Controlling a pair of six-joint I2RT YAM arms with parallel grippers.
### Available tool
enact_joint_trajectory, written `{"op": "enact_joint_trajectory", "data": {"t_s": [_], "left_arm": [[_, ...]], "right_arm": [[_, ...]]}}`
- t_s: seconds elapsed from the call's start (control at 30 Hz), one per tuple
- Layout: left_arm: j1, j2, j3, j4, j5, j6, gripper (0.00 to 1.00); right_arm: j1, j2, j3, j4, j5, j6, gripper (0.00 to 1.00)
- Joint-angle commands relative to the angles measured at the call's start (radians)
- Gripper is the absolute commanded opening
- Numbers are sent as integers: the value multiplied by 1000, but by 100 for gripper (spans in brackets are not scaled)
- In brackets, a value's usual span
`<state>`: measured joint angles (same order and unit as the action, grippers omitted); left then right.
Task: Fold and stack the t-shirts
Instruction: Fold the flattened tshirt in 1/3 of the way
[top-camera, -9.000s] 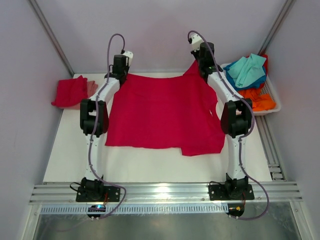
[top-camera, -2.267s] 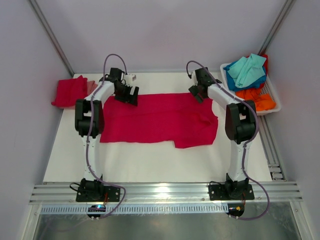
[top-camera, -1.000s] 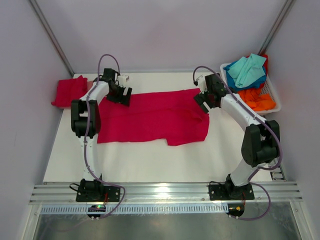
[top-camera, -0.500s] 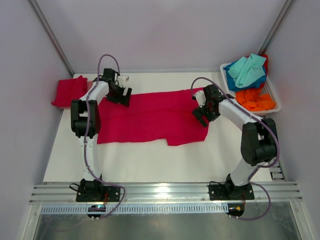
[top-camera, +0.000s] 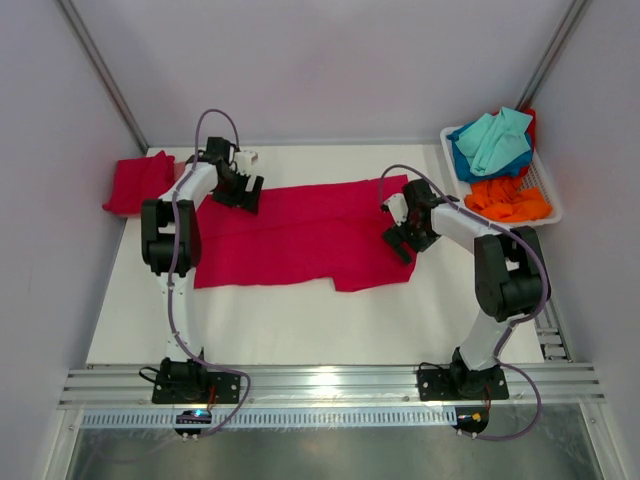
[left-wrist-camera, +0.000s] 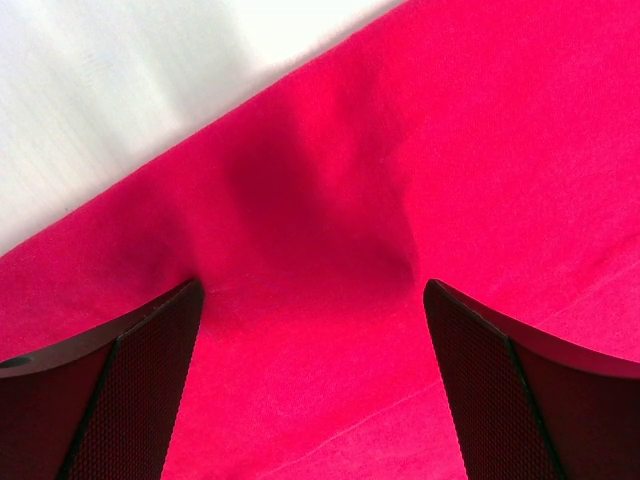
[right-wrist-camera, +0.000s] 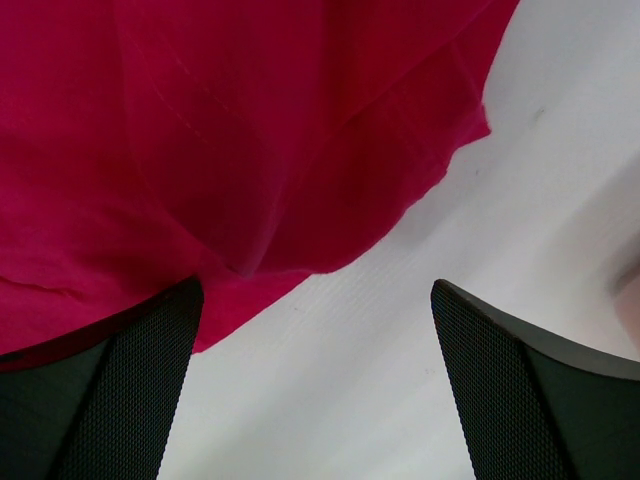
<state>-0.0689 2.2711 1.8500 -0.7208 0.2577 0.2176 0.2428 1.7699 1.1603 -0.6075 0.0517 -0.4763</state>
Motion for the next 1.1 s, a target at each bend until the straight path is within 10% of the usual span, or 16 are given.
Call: {"op": "enact_joint_trajectory", "data": {"t_s": [0.0,0.7,1.07], "left_arm": [[14,-39,-29,-68,-17,6,93],[14,-42,-86,-39,-23,37,93],[0,-139,-107,-20,75,35,99]], "right_arm": [[-2,-27,-51,12,46,-22,99],[-22,-227,-211,-61,88,-12,99],[-23,-202,51,14,-33,57,99]]}}
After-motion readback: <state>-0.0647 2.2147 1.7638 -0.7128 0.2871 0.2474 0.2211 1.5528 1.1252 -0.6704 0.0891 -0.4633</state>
